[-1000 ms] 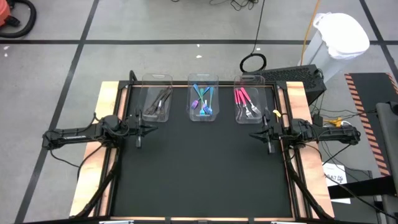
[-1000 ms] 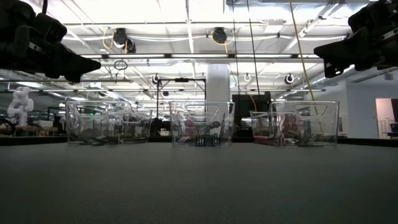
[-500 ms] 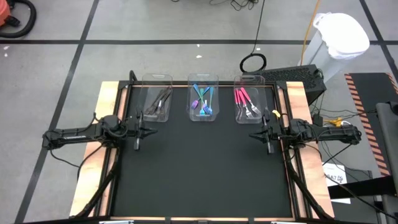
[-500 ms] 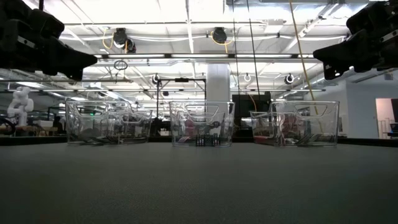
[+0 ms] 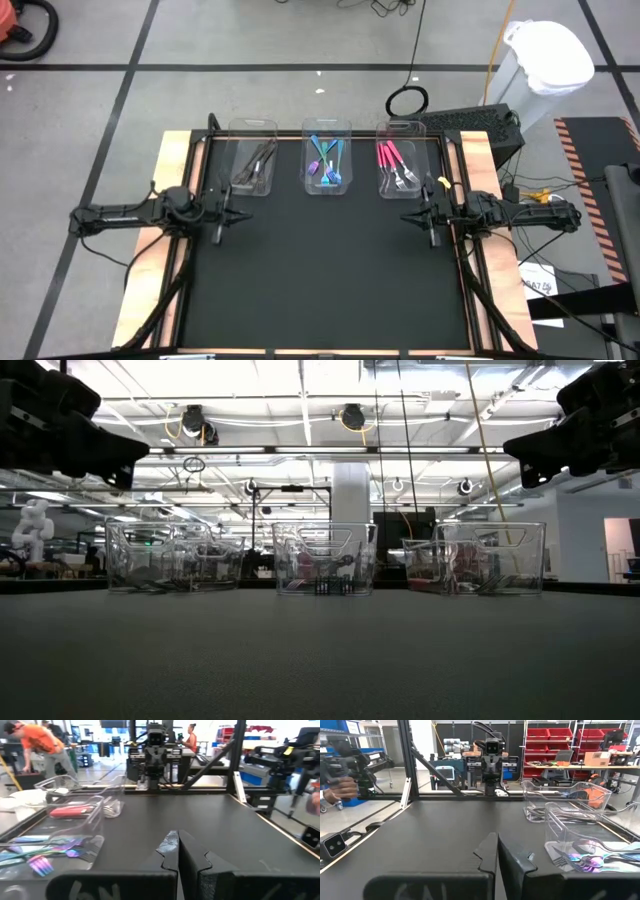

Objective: Sort silverware by color (type)
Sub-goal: Return to Home Position

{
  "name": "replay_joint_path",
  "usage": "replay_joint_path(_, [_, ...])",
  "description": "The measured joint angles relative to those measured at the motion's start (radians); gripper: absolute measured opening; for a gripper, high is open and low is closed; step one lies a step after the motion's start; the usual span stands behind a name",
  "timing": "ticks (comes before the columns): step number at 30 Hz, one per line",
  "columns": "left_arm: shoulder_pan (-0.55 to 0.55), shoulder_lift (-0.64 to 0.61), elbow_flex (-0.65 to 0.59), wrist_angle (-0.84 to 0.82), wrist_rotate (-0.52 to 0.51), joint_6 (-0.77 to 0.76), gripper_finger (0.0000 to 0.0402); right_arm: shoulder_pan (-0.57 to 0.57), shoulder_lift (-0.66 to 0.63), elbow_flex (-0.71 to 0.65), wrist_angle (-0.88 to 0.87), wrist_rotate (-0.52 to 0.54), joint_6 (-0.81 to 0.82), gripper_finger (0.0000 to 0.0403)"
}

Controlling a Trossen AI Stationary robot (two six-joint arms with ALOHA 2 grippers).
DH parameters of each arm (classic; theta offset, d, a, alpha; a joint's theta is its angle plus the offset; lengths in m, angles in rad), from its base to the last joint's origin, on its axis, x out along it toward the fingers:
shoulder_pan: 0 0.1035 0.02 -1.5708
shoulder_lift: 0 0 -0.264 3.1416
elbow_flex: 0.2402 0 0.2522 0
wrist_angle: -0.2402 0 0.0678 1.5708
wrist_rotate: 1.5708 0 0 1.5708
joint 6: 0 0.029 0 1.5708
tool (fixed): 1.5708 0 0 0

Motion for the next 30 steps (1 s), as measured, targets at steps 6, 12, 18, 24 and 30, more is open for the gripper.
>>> replay_joint_path(6, [-0.065, -0.002, 0.000, -0.002, -0.051, 0.017, 0.0000, 0.000, 0.000, 0.000, 0.000, 0.001, 0.000, 0.0012])
replay_joint_path(12, [-0.076, -0.013, 0.000, 0.017, -0.109, 0.080, 0.0000, 0.000, 0.000, 0.000, 0.000, 0.001, 0.000, 0.0012])
replay_joint_path(18, [-0.077, -0.079, 0.001, 0.020, -0.111, 0.090, 0.0000, 0.000, 0.000, 0.000, 0.000, 0.001, 0.000, 0.0012])
replay_joint_path(24, [-0.077, -0.079, 0.003, 0.007, -0.112, 0.081, 0.0000, 0.000, 0.000, 0.000, 0.005, 0.001, 0.000, 0.0012])
replay_joint_path(30, [-0.077, -0.079, 0.004, -0.030, -0.123, 0.055, 0.0000, 0.000, 0.000, 0.000, 0.014, 0.002, 0.001, 0.0012])
